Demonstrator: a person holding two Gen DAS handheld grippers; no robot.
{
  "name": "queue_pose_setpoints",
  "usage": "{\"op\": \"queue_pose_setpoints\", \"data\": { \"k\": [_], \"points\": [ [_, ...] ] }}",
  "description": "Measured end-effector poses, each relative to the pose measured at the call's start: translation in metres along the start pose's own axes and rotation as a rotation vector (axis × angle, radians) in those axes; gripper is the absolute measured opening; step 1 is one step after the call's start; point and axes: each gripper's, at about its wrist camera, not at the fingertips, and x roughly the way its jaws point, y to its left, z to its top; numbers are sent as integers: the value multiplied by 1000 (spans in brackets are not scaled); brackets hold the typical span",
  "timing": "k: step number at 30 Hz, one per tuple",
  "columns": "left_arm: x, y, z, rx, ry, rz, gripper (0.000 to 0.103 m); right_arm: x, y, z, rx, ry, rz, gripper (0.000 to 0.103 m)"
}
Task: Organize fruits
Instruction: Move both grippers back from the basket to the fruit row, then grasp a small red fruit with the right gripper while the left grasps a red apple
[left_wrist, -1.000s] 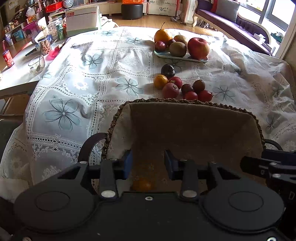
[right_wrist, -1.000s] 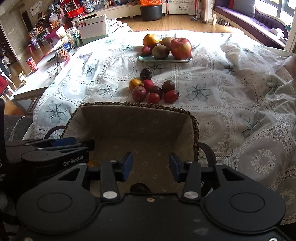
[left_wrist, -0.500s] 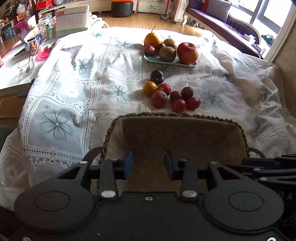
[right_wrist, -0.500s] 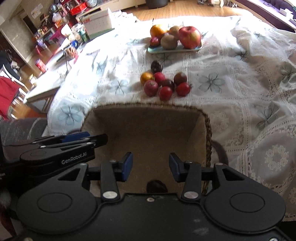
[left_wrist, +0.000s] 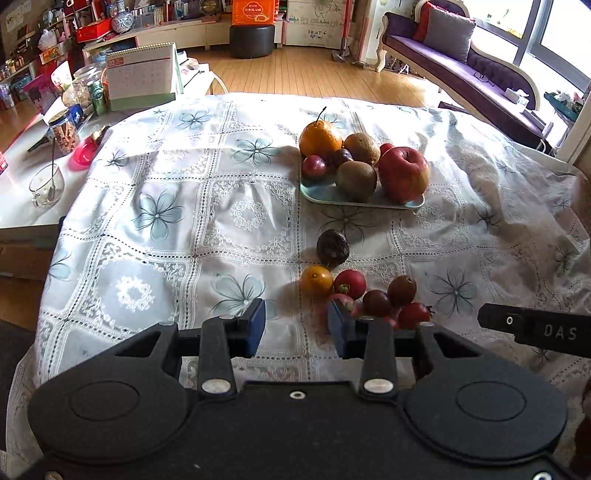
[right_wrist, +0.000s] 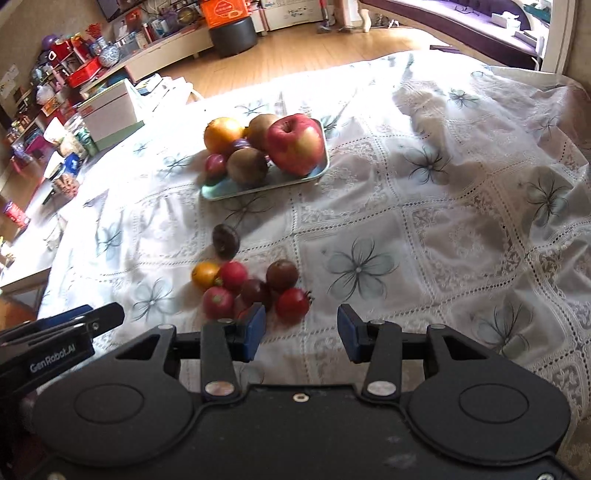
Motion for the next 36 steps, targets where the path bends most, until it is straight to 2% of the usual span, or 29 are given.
{"op": "queue_pose_setpoints", "data": {
  "k": [5,12,15,18,21,25,28,34,36],
  "points": [
    [48,-4,13,-26,80,-59,46,45,1,13,2,62,2,46],
    [91,-9,9,-17,113,-106,46,83,5,15,0,90,-42,46],
    [96,-10,2,13,98,-101,46,95,4,9,-20,112,-49,46],
    [96,-13,-1,41,69,-82,46,94,2,9,-15,110,-4,46],
    [93,-18,-3,80,35,-75,46,98,7,8,-37,102,-41,46],
    [97,-23,-6,127,27,-70,45,104,18,5,-106,115,-35,46],
    [99,-21,-5,116,31,-70,45,104,23,4,-127,102,-65,47],
    [101,-3,-5,21,70,-167,45,110,18,6,-110,135,-36,51],
    [102,-2,-5,13,79,-185,45,110,16,6,-102,143,-21,45]
  ]
}}
